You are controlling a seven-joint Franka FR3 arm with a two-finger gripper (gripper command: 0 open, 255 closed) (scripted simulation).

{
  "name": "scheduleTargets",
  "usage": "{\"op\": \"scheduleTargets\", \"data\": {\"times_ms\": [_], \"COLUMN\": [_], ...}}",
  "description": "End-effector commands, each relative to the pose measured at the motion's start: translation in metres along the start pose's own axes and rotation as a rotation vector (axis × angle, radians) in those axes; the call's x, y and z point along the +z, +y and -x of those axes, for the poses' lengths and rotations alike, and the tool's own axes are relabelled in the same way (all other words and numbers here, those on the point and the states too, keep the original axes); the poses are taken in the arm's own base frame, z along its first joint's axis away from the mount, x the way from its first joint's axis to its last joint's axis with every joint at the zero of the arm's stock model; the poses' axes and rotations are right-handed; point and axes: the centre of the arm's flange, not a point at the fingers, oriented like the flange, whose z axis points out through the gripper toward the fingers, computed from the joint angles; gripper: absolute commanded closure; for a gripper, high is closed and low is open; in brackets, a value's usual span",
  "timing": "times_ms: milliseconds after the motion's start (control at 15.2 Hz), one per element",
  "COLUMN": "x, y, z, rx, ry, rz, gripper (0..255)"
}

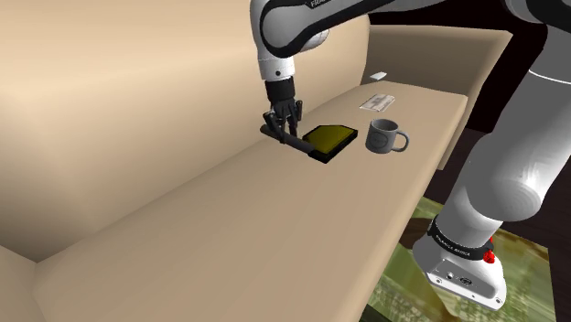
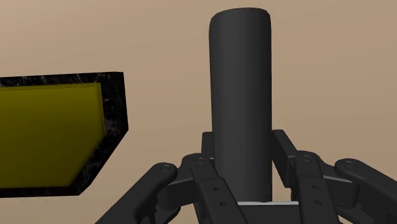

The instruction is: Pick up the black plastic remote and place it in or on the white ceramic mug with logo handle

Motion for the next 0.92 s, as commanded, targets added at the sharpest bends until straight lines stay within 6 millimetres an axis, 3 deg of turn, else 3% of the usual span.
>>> {"op": "scheduleTargets", "data": {"times_ms": [0,660,858], "x": [-0.009,-0.056,-0.052], "y": [-0.001,-0.001,0.034], "z": [0.003,0.013,0.03], "rx": [0.0,0.0,0.0], "ry": [0.0,0.0,0.0], "rz": [0.0,0.0,0.0], "gripper": [255,255,255]}}
